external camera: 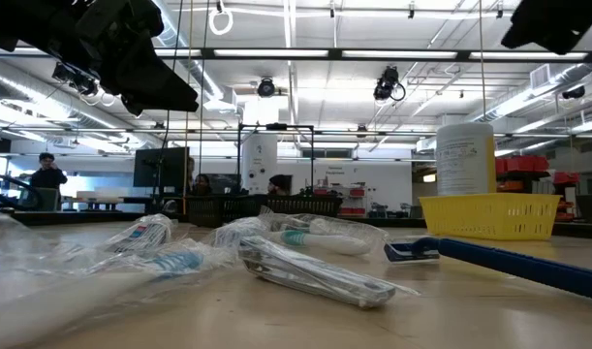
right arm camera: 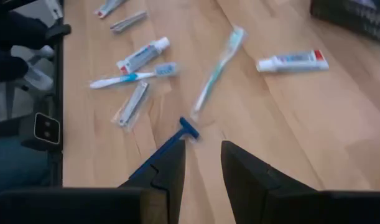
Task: Pick & Place Travel size toiletries
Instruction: Put the razor into the top black bin
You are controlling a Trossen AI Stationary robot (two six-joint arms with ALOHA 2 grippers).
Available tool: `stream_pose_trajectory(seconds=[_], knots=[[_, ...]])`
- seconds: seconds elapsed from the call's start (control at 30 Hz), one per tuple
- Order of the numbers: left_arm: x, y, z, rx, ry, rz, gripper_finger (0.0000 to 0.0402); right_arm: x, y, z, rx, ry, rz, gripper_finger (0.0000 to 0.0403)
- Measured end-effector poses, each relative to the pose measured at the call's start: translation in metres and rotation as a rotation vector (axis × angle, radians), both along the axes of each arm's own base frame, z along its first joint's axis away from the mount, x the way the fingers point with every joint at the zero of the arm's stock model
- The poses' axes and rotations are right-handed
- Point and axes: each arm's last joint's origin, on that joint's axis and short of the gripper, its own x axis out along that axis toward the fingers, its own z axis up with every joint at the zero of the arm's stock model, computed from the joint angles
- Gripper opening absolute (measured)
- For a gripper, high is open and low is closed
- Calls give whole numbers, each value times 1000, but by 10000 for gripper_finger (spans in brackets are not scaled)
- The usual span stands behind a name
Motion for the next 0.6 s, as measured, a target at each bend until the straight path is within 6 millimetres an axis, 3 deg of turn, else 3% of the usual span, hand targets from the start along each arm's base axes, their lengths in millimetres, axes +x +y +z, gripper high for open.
stream_pose_trajectory(seconds=[0.2, 0.4, 0.6], knots=[[0, 0, 0, -2, 2, -10, 155, 10, -10, -8, -5, -10, -2, 122], [0, 0, 0, 5, 4, -9, 155, 14, -24, -28, -5, 20, 5, 183], [1, 4, 0, 38, 18, -18, 160, 19, -33, -50, -1, -62, 10, 234]])
